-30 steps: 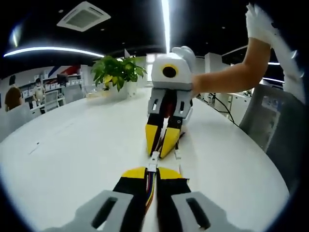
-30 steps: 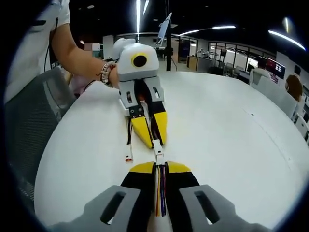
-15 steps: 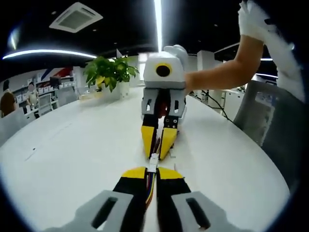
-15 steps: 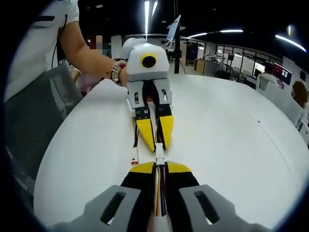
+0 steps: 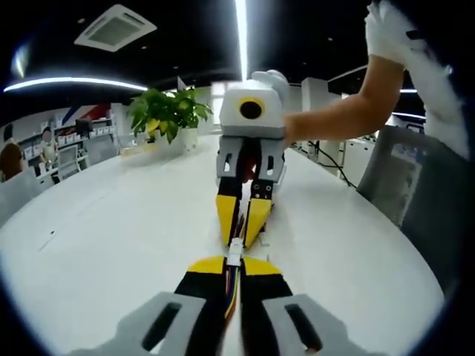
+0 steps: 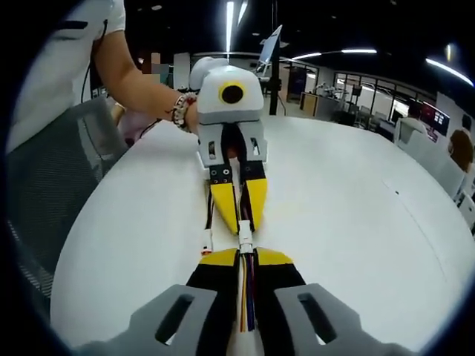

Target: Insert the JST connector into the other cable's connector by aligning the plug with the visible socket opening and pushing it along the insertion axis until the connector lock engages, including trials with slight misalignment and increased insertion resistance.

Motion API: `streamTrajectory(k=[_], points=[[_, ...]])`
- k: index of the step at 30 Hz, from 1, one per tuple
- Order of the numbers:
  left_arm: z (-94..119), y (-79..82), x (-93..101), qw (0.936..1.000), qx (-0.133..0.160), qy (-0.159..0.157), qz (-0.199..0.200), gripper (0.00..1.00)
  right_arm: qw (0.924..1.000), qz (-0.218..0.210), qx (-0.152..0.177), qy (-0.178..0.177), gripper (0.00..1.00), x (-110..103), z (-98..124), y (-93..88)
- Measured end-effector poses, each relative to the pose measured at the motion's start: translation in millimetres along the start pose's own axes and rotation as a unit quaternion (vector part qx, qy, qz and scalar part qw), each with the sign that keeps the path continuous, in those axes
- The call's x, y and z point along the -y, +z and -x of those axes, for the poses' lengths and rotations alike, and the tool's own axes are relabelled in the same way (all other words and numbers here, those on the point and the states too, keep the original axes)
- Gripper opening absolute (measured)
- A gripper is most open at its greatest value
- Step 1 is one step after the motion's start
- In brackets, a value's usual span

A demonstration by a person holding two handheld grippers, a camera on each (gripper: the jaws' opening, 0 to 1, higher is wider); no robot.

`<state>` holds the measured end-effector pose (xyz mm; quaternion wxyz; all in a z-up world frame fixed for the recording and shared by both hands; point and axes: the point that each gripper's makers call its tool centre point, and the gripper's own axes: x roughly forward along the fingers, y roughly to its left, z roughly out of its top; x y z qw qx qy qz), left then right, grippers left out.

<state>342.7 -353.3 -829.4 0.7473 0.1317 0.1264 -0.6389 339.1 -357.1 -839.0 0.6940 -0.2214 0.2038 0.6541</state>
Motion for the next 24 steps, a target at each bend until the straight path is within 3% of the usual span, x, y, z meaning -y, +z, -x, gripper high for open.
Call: streamTrajectory(k=[11, 17, 24], points=[[-1.0, -0.8, 2.5, 1.0, -0.002, -0.002, 0.004, 0.0, 0.9999, 0.007, -0.009, 0.001, 0.04, -3.1, -2.1, -1.0], [-2.5, -3.5, 0.5, 0.9999, -0.01, 0.001, -0.001, 0.0, 0.9999, -0.016, 0.002, -0.005, 0.05, -1.7, -4.2, -3.1], [-4.8, -8.2, -1.8, 0.9997, -0.022, 0.009, 0.001, 0.0, 0.9995, -0.024, -0.007, -0.017, 0.05, -1.8, -6.3, -5.3]])
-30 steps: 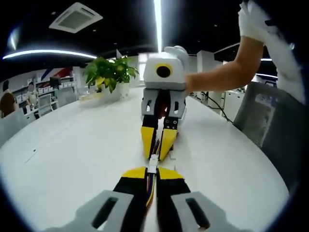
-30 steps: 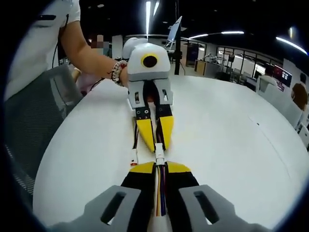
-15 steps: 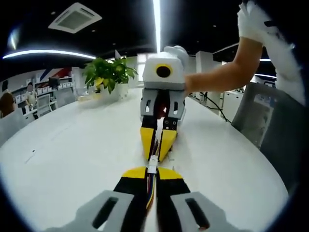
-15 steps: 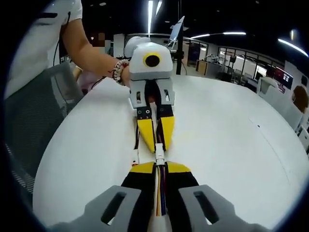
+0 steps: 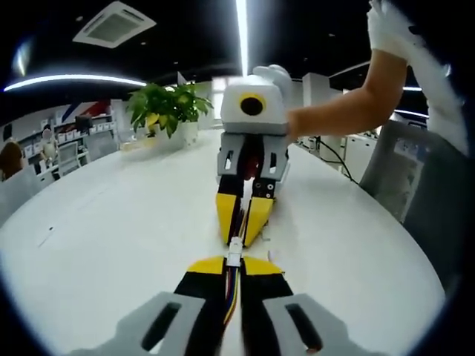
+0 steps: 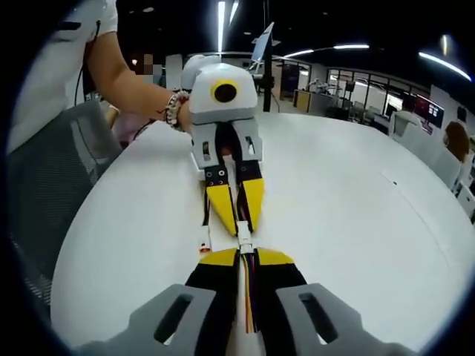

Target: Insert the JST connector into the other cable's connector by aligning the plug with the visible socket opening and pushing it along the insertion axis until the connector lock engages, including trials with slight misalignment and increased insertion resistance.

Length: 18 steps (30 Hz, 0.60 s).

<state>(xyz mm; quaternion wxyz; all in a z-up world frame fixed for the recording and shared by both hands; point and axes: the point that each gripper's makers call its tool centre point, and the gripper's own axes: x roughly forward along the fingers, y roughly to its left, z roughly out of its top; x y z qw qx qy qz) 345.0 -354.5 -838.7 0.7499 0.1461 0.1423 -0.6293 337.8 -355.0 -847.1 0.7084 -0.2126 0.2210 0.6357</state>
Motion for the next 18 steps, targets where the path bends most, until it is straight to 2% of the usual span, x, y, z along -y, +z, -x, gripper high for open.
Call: streamTrajectory(k=[3, 4, 5, 9, 14, 18], points=[[-0.1, -1.0, -0.8, 1.0, -0.003, 0.002, -0.002, 0.0, 1.0, -0.002, -0.001, -0.001, 0.05, -0.3, -0.5, 0.0], [-0.2, -0.4, -1.7, 0.9999, 0.0, 0.004, 0.01, 0.01, 1.0, -0.006, -0.002, -0.001, 0.05, -0.8, -0.5, -0.2], [-0.1, 0.2, -2.2, 0.9999, 0.002, 0.004, 0.01, 0.04, 1.0, -0.008, -0.003, -0.001, 0.06, -1.3, -0.6, -0.6], [3.0, 0.8, -9.3, 0.9997, 0.004, 0.017, 0.018, 0.12, 0.9997, -0.023, -0.002, -0.009, 0.15, -0.8, -2.1, -1.5], [8.7, 4.3, -13.7, 0.9994, 0.011, 0.024, 0.021, 0.12, 0.9996, -0.022, -0.004, -0.019, 0.17, 1.6, -0.1, -0.4], [15.3, 14.3, -13.8, 0.9984, 0.029, 0.03, 0.038, 0.15, 0.9992, -0.025, 0.004, -0.032, 0.16, 3.3, 9.4, 6.1]])
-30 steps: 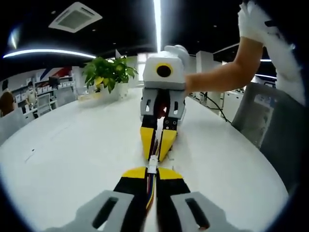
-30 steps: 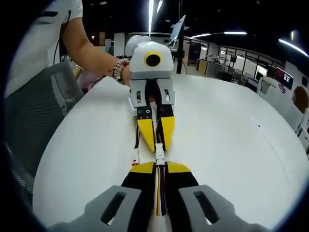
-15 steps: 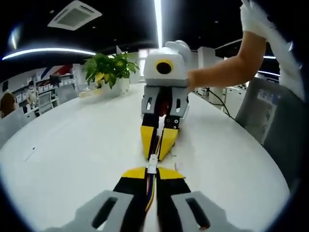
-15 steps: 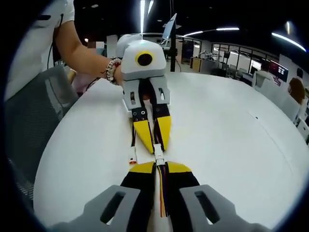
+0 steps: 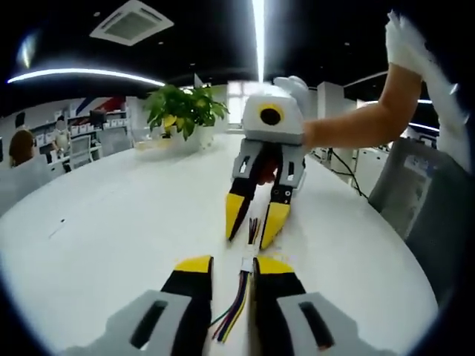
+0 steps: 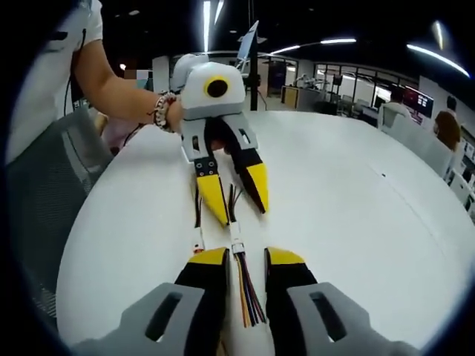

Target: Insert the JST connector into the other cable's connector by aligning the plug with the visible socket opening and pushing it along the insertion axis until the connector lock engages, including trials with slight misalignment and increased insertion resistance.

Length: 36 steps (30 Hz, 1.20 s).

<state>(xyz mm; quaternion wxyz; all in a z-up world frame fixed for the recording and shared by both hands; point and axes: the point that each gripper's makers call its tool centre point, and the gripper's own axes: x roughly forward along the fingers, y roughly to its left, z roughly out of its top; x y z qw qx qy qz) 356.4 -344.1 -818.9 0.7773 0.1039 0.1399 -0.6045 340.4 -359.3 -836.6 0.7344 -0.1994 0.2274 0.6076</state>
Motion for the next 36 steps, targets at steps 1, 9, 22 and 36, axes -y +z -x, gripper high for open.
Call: streamTrajectory(k=[1, 9, 22, 36], points=[[2.4, 2.5, -0.1, 1.0, 0.002, 0.002, 0.001, 0.15, 1.0, -0.002, 0.004, -0.007, 0.16, 1.4, 3.7, 2.5], [16.5, 24.1, 4.4, 0.9992, 0.035, 0.011, 0.014, 0.16, 0.9993, -0.011, 0.011, -0.033, 0.16, 0.8, 25.9, 13.6], [33.6, 36.8, 19.4, 0.9987, 0.036, 0.034, 0.01, 0.17, 0.9991, -0.003, 0.011, -0.042, 0.15, -16.3, 44.4, 27.2], [12.7, 13.9, 45.9, 0.9996, 0.01, 0.014, 0.02, 0.2, 0.9996, -0.007, -0.005, -0.028, 0.14, -26.1, 35.7, 5.7]])
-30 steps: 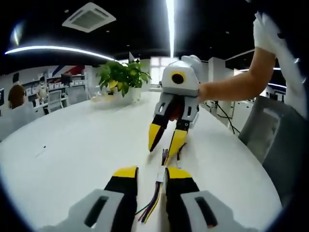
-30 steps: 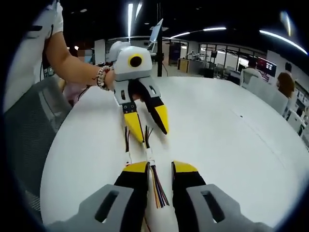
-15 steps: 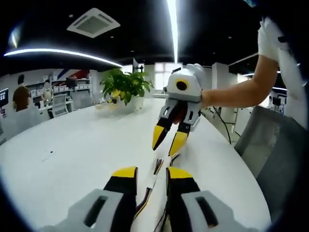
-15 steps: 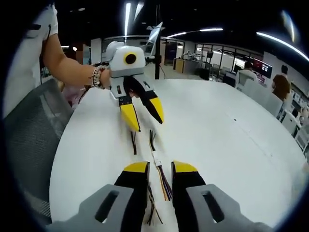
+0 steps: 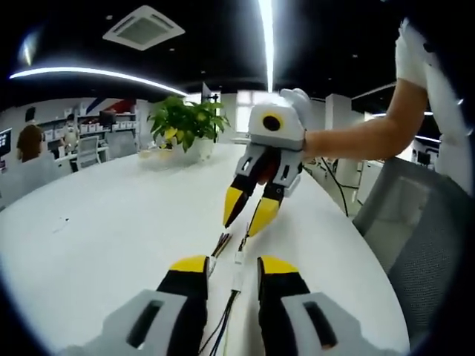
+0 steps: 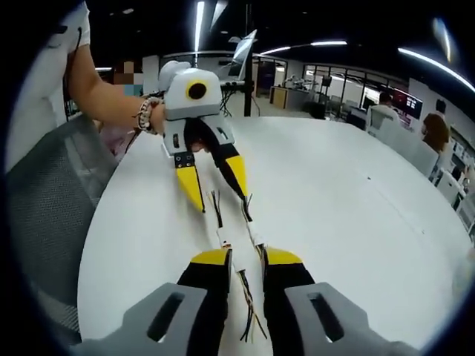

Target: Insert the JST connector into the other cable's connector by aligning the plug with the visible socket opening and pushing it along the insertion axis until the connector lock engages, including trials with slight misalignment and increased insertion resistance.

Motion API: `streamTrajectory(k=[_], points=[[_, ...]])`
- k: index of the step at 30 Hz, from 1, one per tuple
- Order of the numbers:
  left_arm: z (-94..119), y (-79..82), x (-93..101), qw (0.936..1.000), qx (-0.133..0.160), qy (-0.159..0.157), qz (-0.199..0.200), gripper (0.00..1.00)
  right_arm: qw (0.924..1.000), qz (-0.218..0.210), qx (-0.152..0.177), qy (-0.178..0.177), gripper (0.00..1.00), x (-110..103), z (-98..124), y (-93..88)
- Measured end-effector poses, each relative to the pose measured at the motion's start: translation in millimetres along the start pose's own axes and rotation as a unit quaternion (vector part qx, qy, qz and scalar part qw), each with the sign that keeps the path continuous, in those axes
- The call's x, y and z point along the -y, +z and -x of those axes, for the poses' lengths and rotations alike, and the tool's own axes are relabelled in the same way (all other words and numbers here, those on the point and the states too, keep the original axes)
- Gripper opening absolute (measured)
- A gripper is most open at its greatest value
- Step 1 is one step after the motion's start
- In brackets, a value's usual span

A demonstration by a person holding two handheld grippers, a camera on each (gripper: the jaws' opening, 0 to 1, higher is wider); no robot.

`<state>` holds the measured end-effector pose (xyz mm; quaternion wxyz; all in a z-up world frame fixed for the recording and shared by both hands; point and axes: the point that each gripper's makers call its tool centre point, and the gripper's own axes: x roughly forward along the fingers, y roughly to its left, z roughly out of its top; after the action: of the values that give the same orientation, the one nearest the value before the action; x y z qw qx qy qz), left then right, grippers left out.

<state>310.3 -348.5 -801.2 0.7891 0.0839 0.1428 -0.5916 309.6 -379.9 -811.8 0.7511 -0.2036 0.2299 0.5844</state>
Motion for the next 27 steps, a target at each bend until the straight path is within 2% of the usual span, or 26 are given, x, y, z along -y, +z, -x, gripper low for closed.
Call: streamTrajectory(k=[16, 27], points=[[-12.8, -23.9, 5.5, 0.9995, -0.027, -0.012, 0.012, 0.2, 0.9996, -0.007, -0.021, 0.014, 0.12, -3.3, -11.9, -21.0], [-14.7, -29.5, 6.5, 0.9995, -0.028, -0.007, 0.01, 0.19, 0.9993, -0.002, -0.037, 0.012, 0.1, -5.0, -17.0, -30.9]])
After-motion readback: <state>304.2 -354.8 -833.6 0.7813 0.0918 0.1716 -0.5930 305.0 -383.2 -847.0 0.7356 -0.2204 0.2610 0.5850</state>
